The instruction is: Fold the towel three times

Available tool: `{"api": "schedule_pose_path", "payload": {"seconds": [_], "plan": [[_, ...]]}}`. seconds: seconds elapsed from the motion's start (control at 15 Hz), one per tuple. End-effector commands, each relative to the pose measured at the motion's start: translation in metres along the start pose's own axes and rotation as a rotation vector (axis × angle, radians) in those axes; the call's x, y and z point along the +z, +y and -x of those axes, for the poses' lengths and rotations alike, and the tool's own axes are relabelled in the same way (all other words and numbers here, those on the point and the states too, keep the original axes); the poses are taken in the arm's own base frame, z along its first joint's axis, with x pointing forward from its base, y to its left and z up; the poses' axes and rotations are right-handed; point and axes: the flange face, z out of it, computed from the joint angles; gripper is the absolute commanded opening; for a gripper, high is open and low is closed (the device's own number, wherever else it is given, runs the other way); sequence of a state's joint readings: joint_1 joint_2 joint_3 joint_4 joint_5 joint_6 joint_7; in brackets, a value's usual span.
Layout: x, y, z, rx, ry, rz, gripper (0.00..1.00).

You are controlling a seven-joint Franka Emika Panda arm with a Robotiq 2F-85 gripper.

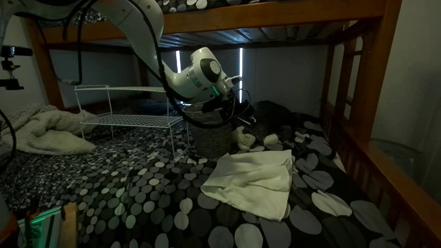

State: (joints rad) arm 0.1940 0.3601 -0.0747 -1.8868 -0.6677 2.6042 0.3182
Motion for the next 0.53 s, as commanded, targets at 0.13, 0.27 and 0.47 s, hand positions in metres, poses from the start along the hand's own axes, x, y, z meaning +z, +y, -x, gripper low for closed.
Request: {"api": "schedule_pose_path", "payload": {"seconds": [0.13,0.27,0.47], "plan": [[-0.001,0.002,0.003,-0.009,-0.004,0.002,1.0],[0.001,-0.015,0.013,-0.067,-0.022,0.01,1.0],[0.002,-0.062,0.04,-0.208,-0.085,-0.02,1.0]]}}
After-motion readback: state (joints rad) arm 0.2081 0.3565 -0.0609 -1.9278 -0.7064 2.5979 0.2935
